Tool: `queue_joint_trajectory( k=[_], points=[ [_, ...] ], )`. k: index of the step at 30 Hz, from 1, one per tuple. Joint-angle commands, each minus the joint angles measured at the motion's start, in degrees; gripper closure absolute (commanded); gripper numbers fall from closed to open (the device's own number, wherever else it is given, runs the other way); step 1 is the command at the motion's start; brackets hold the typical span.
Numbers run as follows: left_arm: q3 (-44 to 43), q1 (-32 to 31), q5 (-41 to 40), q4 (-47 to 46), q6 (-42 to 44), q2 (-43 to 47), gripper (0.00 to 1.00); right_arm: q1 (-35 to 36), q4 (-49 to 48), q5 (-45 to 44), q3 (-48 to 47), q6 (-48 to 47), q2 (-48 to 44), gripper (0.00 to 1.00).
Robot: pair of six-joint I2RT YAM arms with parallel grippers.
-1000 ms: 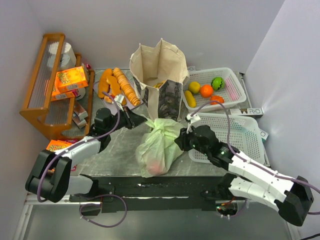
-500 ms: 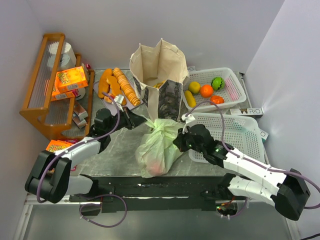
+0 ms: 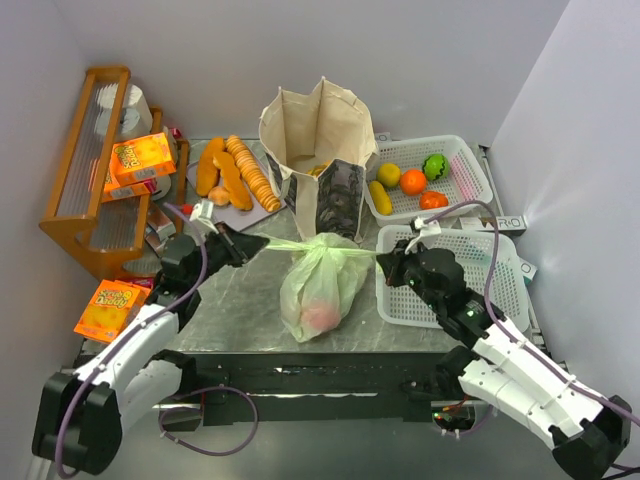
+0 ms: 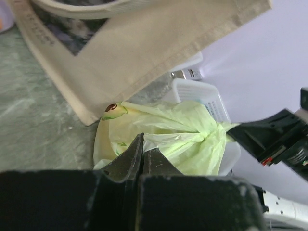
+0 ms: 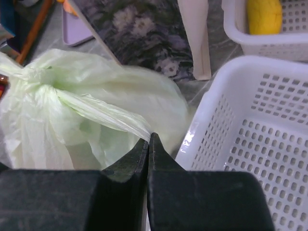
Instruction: Place the mixed food into the grocery bags and tie them
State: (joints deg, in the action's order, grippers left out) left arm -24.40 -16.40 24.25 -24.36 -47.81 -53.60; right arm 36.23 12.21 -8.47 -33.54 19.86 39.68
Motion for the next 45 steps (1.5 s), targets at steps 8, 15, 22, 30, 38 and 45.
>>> queue_joint_trajectory(
  k=[8, 15, 22, 30, 38, 45],
  points=[
    [7.4, 16.3, -20.1, 6.0, -3.2, 6.9, 0.99, -14.7, -0.1, -12.6, 6.9, 2.5, -0.8, 1.00],
    [7.9, 19.8, -24.1, 8.7, -3.9, 6.7, 0.99, -32.0, -3.2, 6.7, 11.3, 3.9, -1.4, 1.00],
    [12.2, 22.6, -24.1, 5.9, -9.6, 6.2, 0.99, -35.9, -3.9, 11.4, 12.6, 4.1, -2.2, 1.00],
    [9.2, 23.0, -21.9, 8.7, -3.3, 7.3, 0.99, -37.7, -4.4, 12.8, 12.4, 3.6, -2.2, 1.00],
    [0.3, 20.5, -19.5, 16.7, 3.8, 8.0, 0.18, -37.6, 0.6, 20.7, 4.7, -3.0, -1.7, 0.62],
    [-11.2, 20.4, -15.2, 29.1, 9.0, 9.1, 0.04, -36.5, 4.2, 24.1, -6.7, -5.4, -0.4, 0.17]
  ],
)
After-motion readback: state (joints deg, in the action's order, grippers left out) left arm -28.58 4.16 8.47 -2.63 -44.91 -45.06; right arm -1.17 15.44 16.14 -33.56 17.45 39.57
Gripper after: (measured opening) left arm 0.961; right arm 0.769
